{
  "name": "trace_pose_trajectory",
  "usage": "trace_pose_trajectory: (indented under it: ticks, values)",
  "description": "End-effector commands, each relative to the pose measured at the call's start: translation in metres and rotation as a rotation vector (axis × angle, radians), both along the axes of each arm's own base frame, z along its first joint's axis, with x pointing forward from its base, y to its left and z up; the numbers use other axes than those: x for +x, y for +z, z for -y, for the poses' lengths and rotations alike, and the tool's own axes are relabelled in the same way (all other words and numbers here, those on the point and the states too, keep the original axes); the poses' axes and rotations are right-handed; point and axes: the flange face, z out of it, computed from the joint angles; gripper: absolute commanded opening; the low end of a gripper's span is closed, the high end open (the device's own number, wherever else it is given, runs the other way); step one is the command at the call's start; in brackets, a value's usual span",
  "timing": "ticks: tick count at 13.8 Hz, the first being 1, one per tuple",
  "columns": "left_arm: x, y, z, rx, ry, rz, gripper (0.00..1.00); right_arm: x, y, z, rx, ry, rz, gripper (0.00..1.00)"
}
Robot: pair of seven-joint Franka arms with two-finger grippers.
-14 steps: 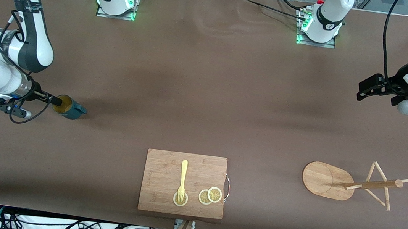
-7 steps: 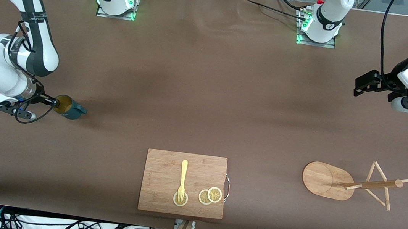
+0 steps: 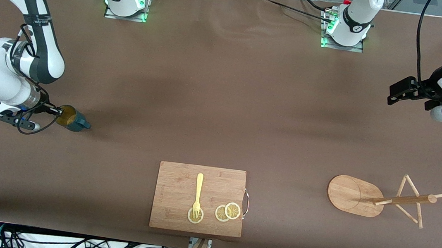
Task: Pass cup and hang on rack
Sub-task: 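Grasp the teal mug rim with the right gripper and lift it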
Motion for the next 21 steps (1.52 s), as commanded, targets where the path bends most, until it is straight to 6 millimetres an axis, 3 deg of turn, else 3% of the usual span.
trace_pose_trajectory:
  ticks: [1,4,6,8,10,12,14,18,19,21]
  values:
    - [-0.001,0.008,-0.012,0.029,0.000,0.006,1.00,0.004,0.033,-0.009,0.008,0.027,0.010,0.00]
    - [0.000,0.009,-0.014,0.024,0.002,0.007,1.00,0.015,0.090,-0.067,0.050,0.113,-0.094,0.00]
    - [-0.001,0.008,-0.014,0.024,0.001,0.005,1.00,0.016,0.127,-0.125,0.078,0.188,-0.184,0.00]
    - [0.000,0.008,-0.015,0.026,0.005,0.005,1.00,0.011,0.137,-0.174,0.083,0.179,-0.205,0.00]
    - [0.000,0.009,-0.014,0.025,0.003,0.007,1.00,-0.003,0.147,-0.240,0.093,0.124,-0.194,0.00]
    - [-0.001,0.009,-0.016,0.026,0.006,0.007,1.00,-0.015,0.146,-0.296,0.098,0.099,-0.178,0.00]
    - [-0.001,0.009,-0.017,0.026,0.008,0.007,1.00,-0.033,0.140,-0.364,0.101,0.120,-0.135,0.00]
    - [-0.001,0.009,-0.019,0.031,0.014,0.006,1.00,-0.075,0.086,-0.487,0.142,0.113,-0.069,0.00]
    - [-0.001,0.010,-0.020,0.032,0.016,0.007,1.00,-0.087,0.070,-0.512,0.157,0.110,-0.055,0.00]
    - [-0.001,0.010,-0.018,0.026,0.011,0.008,1.00,-0.100,0.047,-0.539,0.175,0.082,-0.050,0.00]
